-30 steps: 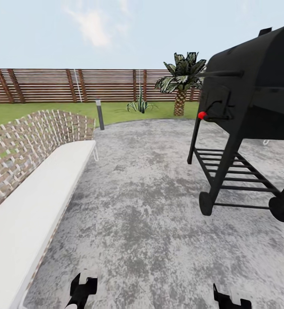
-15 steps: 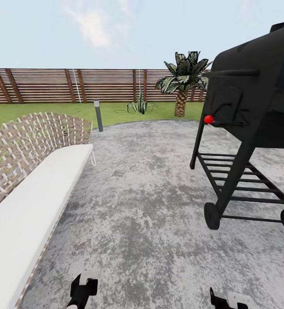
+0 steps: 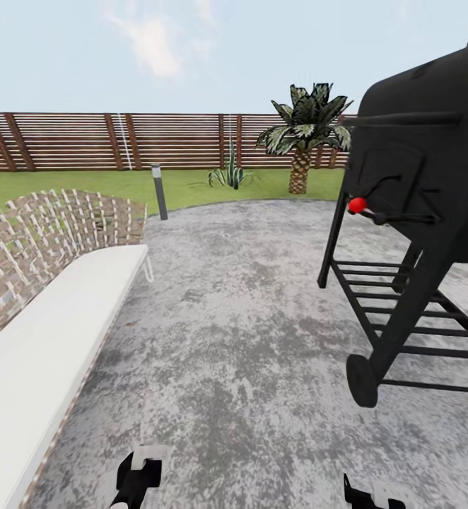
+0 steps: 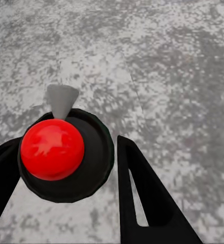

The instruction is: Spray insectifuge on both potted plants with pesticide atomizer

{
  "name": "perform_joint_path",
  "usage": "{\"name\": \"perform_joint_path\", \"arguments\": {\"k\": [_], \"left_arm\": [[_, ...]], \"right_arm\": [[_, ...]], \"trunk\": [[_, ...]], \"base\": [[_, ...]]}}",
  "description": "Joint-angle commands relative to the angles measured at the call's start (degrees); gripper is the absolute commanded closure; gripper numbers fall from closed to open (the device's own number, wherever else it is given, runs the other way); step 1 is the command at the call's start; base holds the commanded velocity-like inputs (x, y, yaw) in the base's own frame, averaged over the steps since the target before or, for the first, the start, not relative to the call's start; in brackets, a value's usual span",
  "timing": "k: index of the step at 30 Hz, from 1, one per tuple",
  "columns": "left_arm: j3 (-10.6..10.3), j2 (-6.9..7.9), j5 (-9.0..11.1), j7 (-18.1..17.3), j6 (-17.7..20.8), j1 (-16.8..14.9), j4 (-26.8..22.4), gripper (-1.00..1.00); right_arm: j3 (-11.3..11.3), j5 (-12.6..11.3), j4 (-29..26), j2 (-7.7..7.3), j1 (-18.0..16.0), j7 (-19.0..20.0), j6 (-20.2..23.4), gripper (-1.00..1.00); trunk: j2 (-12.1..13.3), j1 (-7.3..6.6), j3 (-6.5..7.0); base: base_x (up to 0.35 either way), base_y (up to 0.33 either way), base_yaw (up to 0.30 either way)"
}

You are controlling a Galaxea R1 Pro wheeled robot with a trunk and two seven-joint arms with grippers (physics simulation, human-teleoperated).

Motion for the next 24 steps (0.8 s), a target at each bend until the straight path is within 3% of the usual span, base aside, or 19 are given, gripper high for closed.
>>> {"name": "perform_joint_path", "arguments": {"k": [1,24], "left_arm": [[0.34,-0.04,-0.61,0.19,-0.19,-0.03,0.05,1.0],[0.34,-0.04,-0.64,0.12,-0.19,-0.07,0.05,1.0]], "right_arm": [[-0.13,0.6,0.11,-0.02,-0.04,-0.48,-0.14,-1.0],[-0.5,0.23,-0.15,-0.13,-0.04,-0.65,-0.21,-1.0]], "trunk": [[-0.02,0.02,-0.05],[-0.02,0.02,-0.05]], "base": [[0.337,0.0,0.0],[0.337,0.0,0.0]]}}
